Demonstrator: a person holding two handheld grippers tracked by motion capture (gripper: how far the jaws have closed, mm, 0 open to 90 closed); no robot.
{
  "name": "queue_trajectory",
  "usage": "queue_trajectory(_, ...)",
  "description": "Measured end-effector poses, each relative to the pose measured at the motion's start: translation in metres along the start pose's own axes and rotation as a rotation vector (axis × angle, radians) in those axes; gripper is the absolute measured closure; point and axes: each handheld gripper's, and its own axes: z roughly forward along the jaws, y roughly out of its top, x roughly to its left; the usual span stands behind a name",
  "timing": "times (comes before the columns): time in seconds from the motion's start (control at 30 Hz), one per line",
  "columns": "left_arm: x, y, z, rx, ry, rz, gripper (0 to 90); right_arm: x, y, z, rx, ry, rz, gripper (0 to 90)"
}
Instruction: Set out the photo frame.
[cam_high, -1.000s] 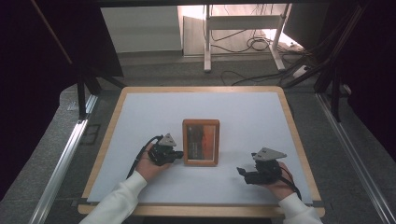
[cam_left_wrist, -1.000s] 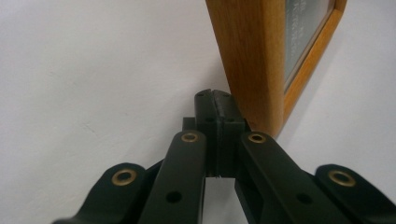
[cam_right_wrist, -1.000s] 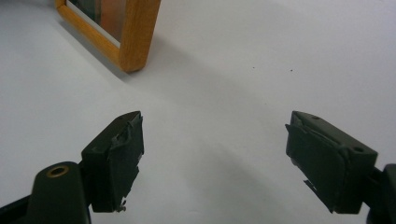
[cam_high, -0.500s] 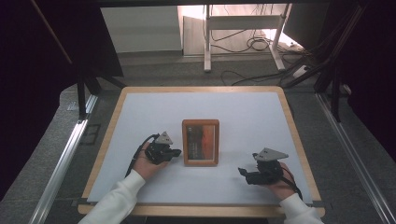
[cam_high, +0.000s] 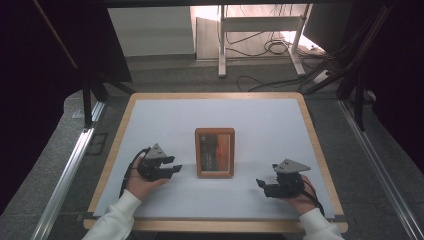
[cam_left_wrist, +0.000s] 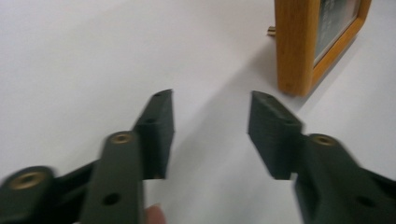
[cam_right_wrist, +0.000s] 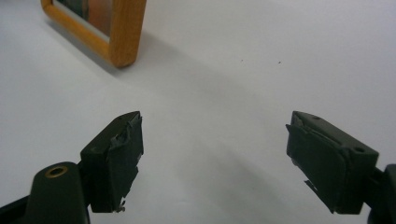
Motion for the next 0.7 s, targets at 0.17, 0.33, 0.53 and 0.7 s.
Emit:
queue_trajectory(0.17,0.001,-0.008,-0.011,-0.018,0.033,-0.039,37.1,-0.01,0.001,0.002,-0.047,-0.002,0.068,18.6)
queue_trajectory(0.33,0.003,-0.01,-0.012,-0.019,0.027,-0.064,34.8,-0.012,0.002,0.003,-0.051,-0.008,0.076,18.4)
queue_trajectory(0.53,0.002,-0.01,-0.01,-0.012,0.02,-0.063,33.5,-0.011,0.001,0.003,-0.046,-0.017,0.059,17.7)
queue_trajectory(0.7,0.004,-0.01,-0.008,-0.008,0.024,-0.063,30.7,-0.012,0.002,0.004,-0.052,-0.032,0.062,15.2)
